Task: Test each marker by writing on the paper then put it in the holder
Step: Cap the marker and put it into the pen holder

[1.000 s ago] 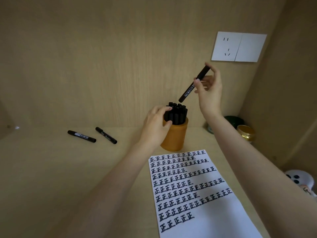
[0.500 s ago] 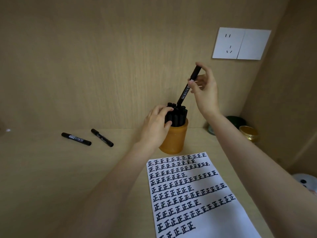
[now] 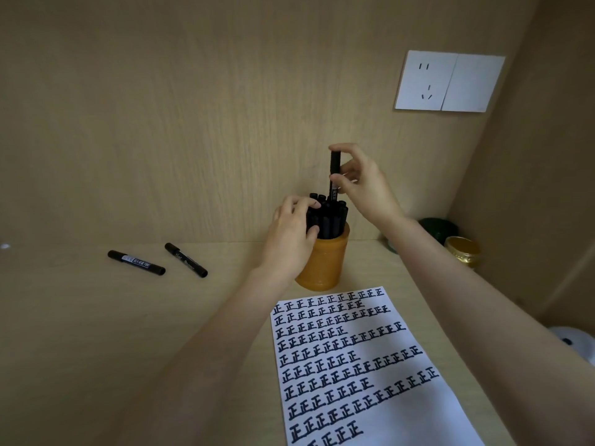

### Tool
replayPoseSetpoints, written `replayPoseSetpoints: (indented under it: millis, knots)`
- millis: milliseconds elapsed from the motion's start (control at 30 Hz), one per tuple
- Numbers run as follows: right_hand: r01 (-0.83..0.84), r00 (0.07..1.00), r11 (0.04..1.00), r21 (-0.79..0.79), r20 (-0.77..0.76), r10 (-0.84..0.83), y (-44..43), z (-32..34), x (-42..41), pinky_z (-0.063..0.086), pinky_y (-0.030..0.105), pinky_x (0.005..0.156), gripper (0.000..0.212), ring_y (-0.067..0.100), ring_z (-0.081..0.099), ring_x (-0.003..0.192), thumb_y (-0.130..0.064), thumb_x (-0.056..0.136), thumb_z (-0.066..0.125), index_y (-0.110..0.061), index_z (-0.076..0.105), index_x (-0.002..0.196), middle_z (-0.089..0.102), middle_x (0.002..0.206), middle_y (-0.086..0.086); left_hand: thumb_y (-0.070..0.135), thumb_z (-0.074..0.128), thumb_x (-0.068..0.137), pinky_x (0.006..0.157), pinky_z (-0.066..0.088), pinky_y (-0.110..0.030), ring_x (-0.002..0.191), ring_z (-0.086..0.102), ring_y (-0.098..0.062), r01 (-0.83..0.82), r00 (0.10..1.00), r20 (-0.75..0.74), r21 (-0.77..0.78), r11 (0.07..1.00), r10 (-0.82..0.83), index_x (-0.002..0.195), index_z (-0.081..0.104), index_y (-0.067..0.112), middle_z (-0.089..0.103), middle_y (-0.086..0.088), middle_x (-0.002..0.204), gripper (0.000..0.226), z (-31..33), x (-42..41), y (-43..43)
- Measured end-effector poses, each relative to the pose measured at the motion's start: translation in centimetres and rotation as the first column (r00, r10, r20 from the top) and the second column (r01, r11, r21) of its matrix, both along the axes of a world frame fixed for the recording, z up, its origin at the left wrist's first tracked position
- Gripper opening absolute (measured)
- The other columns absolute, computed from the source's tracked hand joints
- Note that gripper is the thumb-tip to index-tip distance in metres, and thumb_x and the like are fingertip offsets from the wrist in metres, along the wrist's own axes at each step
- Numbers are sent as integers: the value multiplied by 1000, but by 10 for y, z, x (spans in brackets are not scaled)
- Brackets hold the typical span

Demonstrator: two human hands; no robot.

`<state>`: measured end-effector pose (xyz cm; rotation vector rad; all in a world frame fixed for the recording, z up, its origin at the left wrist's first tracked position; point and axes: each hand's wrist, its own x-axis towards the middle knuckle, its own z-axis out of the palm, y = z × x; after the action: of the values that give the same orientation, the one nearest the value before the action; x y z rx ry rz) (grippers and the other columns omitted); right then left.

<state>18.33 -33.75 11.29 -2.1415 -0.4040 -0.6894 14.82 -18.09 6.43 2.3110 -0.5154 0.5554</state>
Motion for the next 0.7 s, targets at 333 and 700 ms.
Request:
replayPoseSetpoints:
  millis: [333,700]
  knots:
    - [-16,994,1000,8,-107,17,-6,-13,-4,51,54,83,21,40,63,89,-29,100,45,-30,51,121,66,93,26,14,57,91,86,35,-20,121,42,-19,0,1000,-7,-22,1000,0,129,45,22,38,0,131,41,-4,0,-2]
    - [-14,993,1000,-6,-119,13,-1,-22,-6,45,10,86,26,3,56,110,-24,101,46,-17,59,122,62,118,-5,12,59,89,88,40,-24,122,42,-20,-1,1000,30,-10,1000,1,131,44,22,36,-2,133,46,-9,0,-2]
